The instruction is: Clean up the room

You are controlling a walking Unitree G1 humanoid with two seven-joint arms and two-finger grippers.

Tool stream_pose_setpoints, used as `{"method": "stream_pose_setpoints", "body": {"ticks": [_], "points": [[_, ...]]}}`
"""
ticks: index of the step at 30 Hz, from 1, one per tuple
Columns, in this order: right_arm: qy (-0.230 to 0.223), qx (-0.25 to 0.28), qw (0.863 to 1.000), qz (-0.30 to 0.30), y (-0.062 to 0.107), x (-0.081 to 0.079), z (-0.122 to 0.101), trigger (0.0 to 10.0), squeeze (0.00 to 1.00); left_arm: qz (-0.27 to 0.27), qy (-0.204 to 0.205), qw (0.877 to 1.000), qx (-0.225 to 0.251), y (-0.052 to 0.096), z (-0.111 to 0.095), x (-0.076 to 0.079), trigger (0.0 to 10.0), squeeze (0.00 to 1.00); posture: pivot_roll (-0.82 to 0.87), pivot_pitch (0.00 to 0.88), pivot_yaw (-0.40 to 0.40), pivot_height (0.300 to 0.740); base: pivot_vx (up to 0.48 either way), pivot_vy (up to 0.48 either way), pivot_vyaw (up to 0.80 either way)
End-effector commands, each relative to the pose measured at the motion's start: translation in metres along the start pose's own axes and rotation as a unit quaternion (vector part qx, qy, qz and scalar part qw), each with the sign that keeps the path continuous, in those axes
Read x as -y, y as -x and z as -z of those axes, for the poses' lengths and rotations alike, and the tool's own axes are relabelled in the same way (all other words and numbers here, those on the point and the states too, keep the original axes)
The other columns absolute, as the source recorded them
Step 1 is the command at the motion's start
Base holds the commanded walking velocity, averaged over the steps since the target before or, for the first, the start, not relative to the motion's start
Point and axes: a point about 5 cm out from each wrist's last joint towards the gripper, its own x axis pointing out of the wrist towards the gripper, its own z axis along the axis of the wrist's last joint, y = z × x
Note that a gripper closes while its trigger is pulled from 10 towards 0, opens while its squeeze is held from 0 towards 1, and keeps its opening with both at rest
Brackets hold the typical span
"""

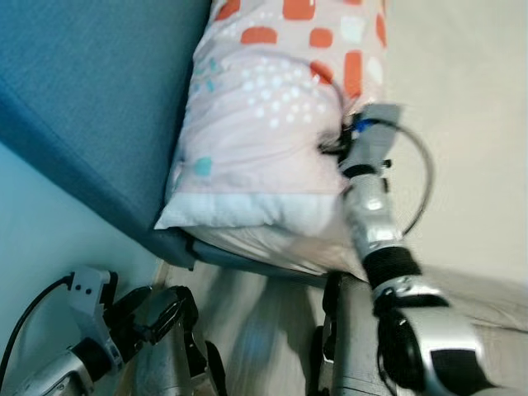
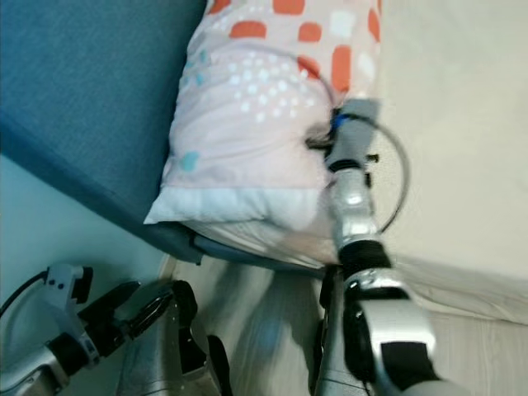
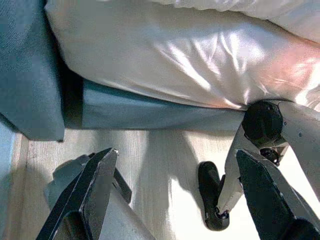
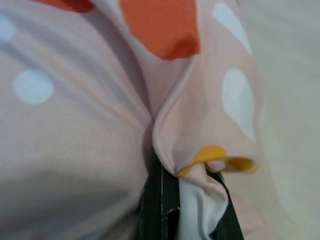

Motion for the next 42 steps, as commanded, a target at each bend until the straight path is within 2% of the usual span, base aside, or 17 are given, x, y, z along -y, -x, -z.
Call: {"method": "stream_pose_setpoints", "body": {"ticks": [1,4,7,13,15,17,19,22,29,31,33,34,36,37,40,41,42], "points": [[0.044,-0.014,0.999,-0.003,0.011,-0.016,0.011,0.0,0.00,-0.010,0.019,1.000,-0.004,0.001,0.006,0.001,10.0,0.00,0.13,0.414,0.050,0.511,0.000,0.000,0.00],[0.097,0.053,0.993,0.029,0.006,-0.015,-0.015,0.0,0.00,0.001,0.040,0.999,0.036,-0.009,-0.008,0.007,10.0,0.00,0.13,0.416,0.044,0.511,0.000,0.000,0.00],[0.135,0.088,0.986,0.050,0.004,-0.010,-0.029,0.0,0.00,0.010,0.043,0.997,0.058,-0.016,-0.017,0.011,10.0,0.00,0.12,0.416,0.037,0.511,0.000,0.000,0.00],[0.188,0.132,0.971,0.072,0.008,-0.012,-0.043,0.0,0.00,0.017,0.043,0.997,0.068,-0.020,-0.022,0.015,10.0,0.00,0.12,0.415,0.036,0.511,0.000,0.000,0.00],[0.188,0.132,0.971,0.072,0.008,-0.012,-0.043,0.0,0.00,0.017,0.043,0.997,0.068,-0.020,-0.022,0.015,10.0,0.00,0.12,0.415,0.036,0.511,0.000,0.000,0.00],[0.207,0.146,0.965,0.072,0.010,-0.017,-0.047,0.0,0.00,0.018,0.044,0.996,0.071,-0.020,-0.023,0.016,10.0,0.00,0.12,0.416,0.039,0.511,0.000,0.000,0.00],[0.249,0.177,0.950,0.068,0.016,-0.032,-0.055,0.0,0.00,0.017,0.045,0.996,0.078,-0.020,-0.027,0.016,10.0,0.00,0.13,0.418,0.040,0.511,0.000,0.000,0.00],[0.263,0.194,0.943,0.061,0.021,-0.044,-0.060,0.0,0.00,0.015,0.048,0.995,0.085,-0.021,-0.031,0.016,10.0,0.00,0.13,0.421,0.038,0.511,0.000,0.000,0.00],[0.289,0.214,0.932,0.047,0.025,-0.053,-0.066,0.0,0.00,0.015,0.051,0.995,0.090,-0.023,-0.034,0.018,10.0,0.00,0.13,0.421,0.037,0.511,0.000,0.000,0.00],[0.309,0.198,0.929,0.040,0.026,-0.052,-0.056,0.0,0.00,0.015,0.053,0.994,0.090,-0.024,-0.033,0.019,10.0,0.00,0.11,0.418,0.037,0.511,0.000,0.000,0.00],[0.335,0.101,0.937,0.010,0.031,-0.049,-0.006,0.0,0.00,0.016,0.055,0.994,0.088,-0.025,-0.032,0.019,10.0,0.00,0.11,0.418,0.035,0.511,0.000,0.000,0.00],[0.335,0.101,0.937,0.010,0.031,-0.049,-0.006,0.0,0.00,0.016,0.055,0.994,0.088,-0.025,-0.032,0.019,10.0,0.00,0.11,0.418,0.035,0.511,0.000,0.000,0.00],[0.340,0.012,0.940,-0.016,0.042,-0.046,0.035,0.0,0.00,0.017,0.056,0.994,0.087,-0.027,-0.031,0.020,10.0,0.00,0.11,0.412,0.033,0.511,0.000,0.000,0.00],[0.322,-0.044,0.945,-0.028,0.049,-0.045,0.054,0.0,0.00,0.017,0.057,0.994,0.088,-0.028,-0.031,0.020,10.0,0.00,0.11,0.412,0.033,0.511,0.000,0.000,0.00],[0.313,-0.081,0.945,-0.040,0.057,-0.045,0.069,0.0,0.00,0.017,0.057,0.994,0.088,-0.028,-0.031,0.020,10.0,0.00,0.10,0.412,0.030,0.511,0.000,0.000,0.00],[0.296,-0.125,0.946,-0.049,0.066,-0.044,0.085,4.1,0.00,0.018,0.058,0.994,0.089,-0.030,-0.031,0.020,10.0,0.00,0.10,0.408,0.028,0.511,0.000,0.000,0.00],[0.296,-0.125,0.946,-0.049,0.066,-0.044,0.085,4.1,0.00,0.018,0.058,0.994,0.089,-0.030,-0.031,0.020,10.0,0.00,0.10,0.408,0.028,0.511,0.000,0.000,0.00]]}}
